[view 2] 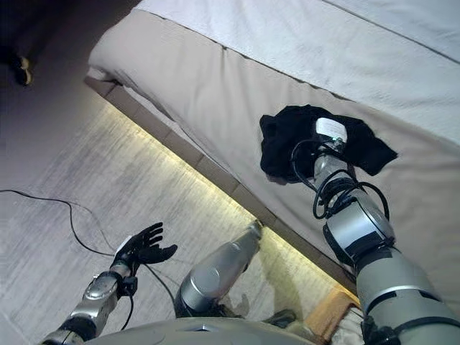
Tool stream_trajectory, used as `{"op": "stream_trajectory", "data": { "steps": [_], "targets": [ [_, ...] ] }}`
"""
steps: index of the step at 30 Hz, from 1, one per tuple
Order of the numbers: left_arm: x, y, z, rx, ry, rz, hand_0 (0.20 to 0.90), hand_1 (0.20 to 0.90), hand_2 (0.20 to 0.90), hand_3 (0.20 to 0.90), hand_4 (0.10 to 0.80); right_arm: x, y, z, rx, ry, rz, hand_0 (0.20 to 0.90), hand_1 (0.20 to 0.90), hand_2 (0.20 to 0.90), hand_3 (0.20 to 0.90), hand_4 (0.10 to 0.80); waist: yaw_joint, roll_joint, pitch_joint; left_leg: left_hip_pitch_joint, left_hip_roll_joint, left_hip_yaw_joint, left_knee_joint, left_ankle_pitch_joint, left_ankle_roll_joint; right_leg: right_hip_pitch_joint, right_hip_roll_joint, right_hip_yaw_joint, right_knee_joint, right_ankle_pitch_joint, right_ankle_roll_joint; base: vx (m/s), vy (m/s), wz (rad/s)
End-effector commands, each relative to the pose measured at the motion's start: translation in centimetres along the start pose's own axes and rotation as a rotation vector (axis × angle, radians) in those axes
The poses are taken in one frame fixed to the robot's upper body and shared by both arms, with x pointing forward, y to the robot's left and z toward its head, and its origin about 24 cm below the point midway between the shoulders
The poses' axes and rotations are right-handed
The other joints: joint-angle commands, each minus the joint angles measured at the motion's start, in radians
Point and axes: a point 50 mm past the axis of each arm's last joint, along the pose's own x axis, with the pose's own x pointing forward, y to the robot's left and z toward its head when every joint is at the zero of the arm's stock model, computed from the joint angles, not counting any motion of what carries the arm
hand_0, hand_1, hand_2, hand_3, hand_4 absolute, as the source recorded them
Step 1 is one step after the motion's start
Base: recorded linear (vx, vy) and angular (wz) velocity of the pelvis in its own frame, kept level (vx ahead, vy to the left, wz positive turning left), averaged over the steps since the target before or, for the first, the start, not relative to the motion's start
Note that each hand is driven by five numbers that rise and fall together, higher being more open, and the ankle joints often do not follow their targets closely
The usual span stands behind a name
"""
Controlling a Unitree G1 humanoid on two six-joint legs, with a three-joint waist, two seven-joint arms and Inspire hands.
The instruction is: Pick up the clothes from the bed and place them into the basket
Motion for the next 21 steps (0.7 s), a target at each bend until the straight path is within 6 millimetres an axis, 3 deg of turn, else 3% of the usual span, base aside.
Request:
{"op": "stream_trajectory", "data": {
  "steps": [1, 4, 5, 6, 9, 14, 18, 21],
  "targets": [
    [-0.6, 2.5, 1.6, -0.041, -0.111, 0.065, 0.9, 0.9, 0.9, 0.9, 0.8, 1.1, -6.3, -1.9, 0.009, 0.152, -0.16, 0.9, 0.9, 0.9, 0.9, 0.8, 0.0, 0.082, 0.083, 0.019, -0.035, 0.09, 0.071, -0.003, 0.18, -0.187, -0.012, 0.109, 0.299, 0.249, 0.045, -0.098, 0.007, 0.38],
    [-0.5, 2.6, 2.3, -0.057, -0.134, 0.064, 0.9, 0.9, 0.9, 0.9, 0.8, 1.0, -6.1, -3.3, 0.081, 0.236, -0.123, 0.9, 0.9, 0.9, 0.9, 0.8, -0.012, 0.119, 0.118, -0.03, -0.057, 0.103, 0.137, -0.022, 0.197, -0.273, -0.021, 0.141, 0.387, 0.252, 0.042, -0.107, 0.008, -0.19],
    [-0.5, 2.6, 2.3, -0.058, -0.131, 0.069, 0.9, 0.9, 0.9, 0.9, 0.8, 1.0, -6.0, -3.5, 0.083, 0.241, -0.113, 0.721, 0.721, 0.721, 0.691, 0.591, -0.016, 0.124, 0.118, -0.043, -0.063, 0.109, 0.156, -0.032, 0.2, -0.293, -0.02, 0.152, 0.404, 0.253, 0.041, -0.049, 0.009, 0.61],
    [-0.6, 2.6, 2.2, -0.066, -0.12, 0.081, 0.9, 0.9, 0.9, 0.9, 0.8, 1.0, -5.9, -3.5, 0.137, 0.23, -0.13, 0.3, 0.3, 0.3, 0.2, 0.1, -0.02, 0.133, 0.118, -0.057, -0.074, 0.108, 0.18, -0.047, 0.208, -0.312, -0.019, 0.161, 0.421, 0.255, 0.038, -0.04, 0.012, 0.45],
    [-0.4, 2.5, 2.1, -0.06, -0.1, 0.09, 0.9, 0.9, 0.9, 0.9, 0.8, 1.2, -6.9, -3.0, 0.205, 0.183, -0.203, 0.3, 0.3, 0.3, 0.2, 0.1, -0.029, 0.143, 0.118, -0.071, -0.081, 0.117, 0.204, -0.062, 0.213, -0.336, -0.022, 0.171, 0.426, 0.255, 0.038, -0.009, 0.005, -0.01],
    [-0.3, 2.4, 2.6, -0.049, -0.109, 0.073, 0.9, 0.9, 0.9, 0.9, 0.8, 1.3, -9.1, -3.1, 0.339, 0.126, -0.318, 0.3, 0.3, 0.3, 0.2, 0.1, -0.052, 0.135, 0.116, -0.047, -0.065, 0.129, 0.186, -0.071, 0.211, -0.317, -0.022, 0.18, 0.396, 0.286, 0.051, -0.018, -0.025, -0.12],
    [-0.6, 2.7, 2.8, -0.025, -0.112, 0.07, 0.9, 0.9, 0.9, 0.9, 0.8, 1.2, -10.1, -3.9, 0.464, 0.096, -0.376, 0.3, 0.3, 0.3, 0.2, 0.1, -0.061, 0.106, 0.09, 0.004, -0.038, 0.131, 0.133, -0.07, 0.205, -0.265, -0.023, 0.161, 0.336, 0.329, 0.067, -0.015, -0.032, -0.01],
    [-1.2, 3.3, 2.0, -0.003, -0.089, 0.082, 0.9, 0.9, 0.9, 0.9, 0.8, 1.1, -10.6, -4.7, 0.625, 0.051, -0.409, 0.3, 0.3, 0.3, 0.2, 0.1, -0.072, 0.065, 0.054, 0.068, -0.001, 0.148, 0.078, -0.075, 0.197, -0.201, -0.039, 0.124, 0.268, 0.387, 0.087, -0.024, -0.018, -0.41]
  ]
}}
